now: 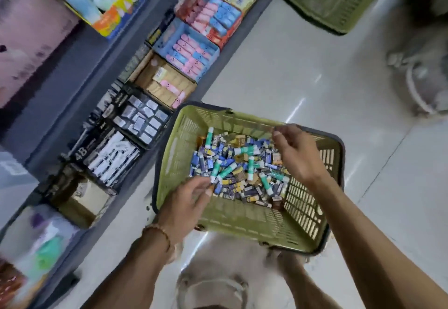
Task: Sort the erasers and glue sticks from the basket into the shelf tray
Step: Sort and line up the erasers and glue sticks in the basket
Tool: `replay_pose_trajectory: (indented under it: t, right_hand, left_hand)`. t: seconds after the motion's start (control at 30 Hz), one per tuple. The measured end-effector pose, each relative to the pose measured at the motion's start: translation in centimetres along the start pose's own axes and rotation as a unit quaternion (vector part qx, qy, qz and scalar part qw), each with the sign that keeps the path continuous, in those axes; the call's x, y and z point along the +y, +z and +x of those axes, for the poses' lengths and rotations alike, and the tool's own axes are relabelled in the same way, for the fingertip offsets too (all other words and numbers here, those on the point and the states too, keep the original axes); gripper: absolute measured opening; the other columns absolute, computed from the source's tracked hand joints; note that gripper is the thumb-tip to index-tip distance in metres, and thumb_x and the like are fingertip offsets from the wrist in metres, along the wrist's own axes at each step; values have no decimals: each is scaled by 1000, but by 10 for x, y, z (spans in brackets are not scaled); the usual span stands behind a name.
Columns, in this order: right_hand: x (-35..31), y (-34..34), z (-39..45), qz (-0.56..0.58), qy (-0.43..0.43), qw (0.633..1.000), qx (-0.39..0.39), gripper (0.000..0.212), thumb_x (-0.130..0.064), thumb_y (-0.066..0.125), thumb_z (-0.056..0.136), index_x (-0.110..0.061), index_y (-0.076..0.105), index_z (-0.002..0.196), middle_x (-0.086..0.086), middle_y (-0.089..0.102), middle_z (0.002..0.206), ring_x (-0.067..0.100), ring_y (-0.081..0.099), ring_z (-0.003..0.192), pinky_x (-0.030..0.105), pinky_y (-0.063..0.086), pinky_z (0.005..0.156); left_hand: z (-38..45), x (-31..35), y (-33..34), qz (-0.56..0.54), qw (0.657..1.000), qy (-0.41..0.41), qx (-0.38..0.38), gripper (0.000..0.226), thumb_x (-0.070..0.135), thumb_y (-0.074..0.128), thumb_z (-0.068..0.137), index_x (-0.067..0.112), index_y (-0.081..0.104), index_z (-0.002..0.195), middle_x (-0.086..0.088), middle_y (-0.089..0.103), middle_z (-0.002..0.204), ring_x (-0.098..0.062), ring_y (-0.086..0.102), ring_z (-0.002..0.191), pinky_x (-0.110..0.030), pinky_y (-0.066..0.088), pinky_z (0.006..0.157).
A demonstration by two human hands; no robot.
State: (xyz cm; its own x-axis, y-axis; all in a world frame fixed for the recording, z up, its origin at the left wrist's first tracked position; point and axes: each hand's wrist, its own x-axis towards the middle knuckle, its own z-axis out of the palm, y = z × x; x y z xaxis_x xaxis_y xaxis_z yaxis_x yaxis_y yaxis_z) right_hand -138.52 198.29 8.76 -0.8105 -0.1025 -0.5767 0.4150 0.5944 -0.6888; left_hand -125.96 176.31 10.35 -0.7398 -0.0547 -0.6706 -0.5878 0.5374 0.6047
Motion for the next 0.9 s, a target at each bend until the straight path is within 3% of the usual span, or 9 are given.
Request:
replay_pose_trajectory:
  t: [0.1,0.23,0.3,0.37,0.43,0.57,0.7,0.9]
  right_hand:
    - [44,36,6,-8,19,1000,11,32,-28,47,104,-8,60,126,9,68,120,21,64,106,35,51,95]
    - [112,77,30,-34,26,998,38,34,-28,47,104,-8,59,128,9,65,127,13,63,92,31,53,88]
    - [140,87,48,-51,38,997,41,37,-29,47,104,-7,56,132,13,63,130,18,63,99,34,53,93]
    - [155,90,71,-82,33,995,48,41,-31,47,103,-7,53,137,16,61,135,25,62,112,39,49,100]
    - [162,93,95,-104,14,993,53,44,-33,49,102,-11,52,140,14,57,140,29,58,121,41,46,104]
    - [175,112,121,-187,-32,982,22,43,-37,51,99,-15,54,136,15,62,132,30,58,114,38,48,94]
    - [184,135,129,-279,-57,958,-27,61,-51,47,98,-27,32,153,12,36,156,32,28,141,47,27,113]
    - [200,132,119,-339,-110,932,-70,64,-64,50,92,-31,39,145,3,50,134,22,43,116,39,39,97]
  left_hand:
    - [45,-24,4,62,997,36,-6,31,25,52,97,26,55,128,17,58,112,1,57,103,-14,48,87]
    - [117,-61,33,148,984,91,-36,32,23,53,98,19,56,129,5,62,121,-8,58,106,-24,48,96]
    - [151,-78,50,212,969,116,-55,34,27,52,98,20,54,131,3,60,129,-10,59,99,-26,48,95]
    - [183,-88,64,248,958,134,-52,37,31,50,98,22,51,134,2,53,137,-15,56,109,-28,44,99]
    - [212,-95,72,264,951,158,-34,41,30,50,98,19,48,137,-3,45,143,-19,44,129,-31,34,110]
    - [248,-115,77,300,939,166,-17,51,36,53,97,18,41,143,-3,37,150,-22,30,140,-33,22,115]
    - [265,-127,82,344,925,161,28,65,54,52,92,25,35,148,5,22,158,-21,10,146,-37,11,119]
    - [247,-129,91,426,890,164,0,61,67,35,92,39,32,146,10,31,154,-20,19,139,-41,20,113]
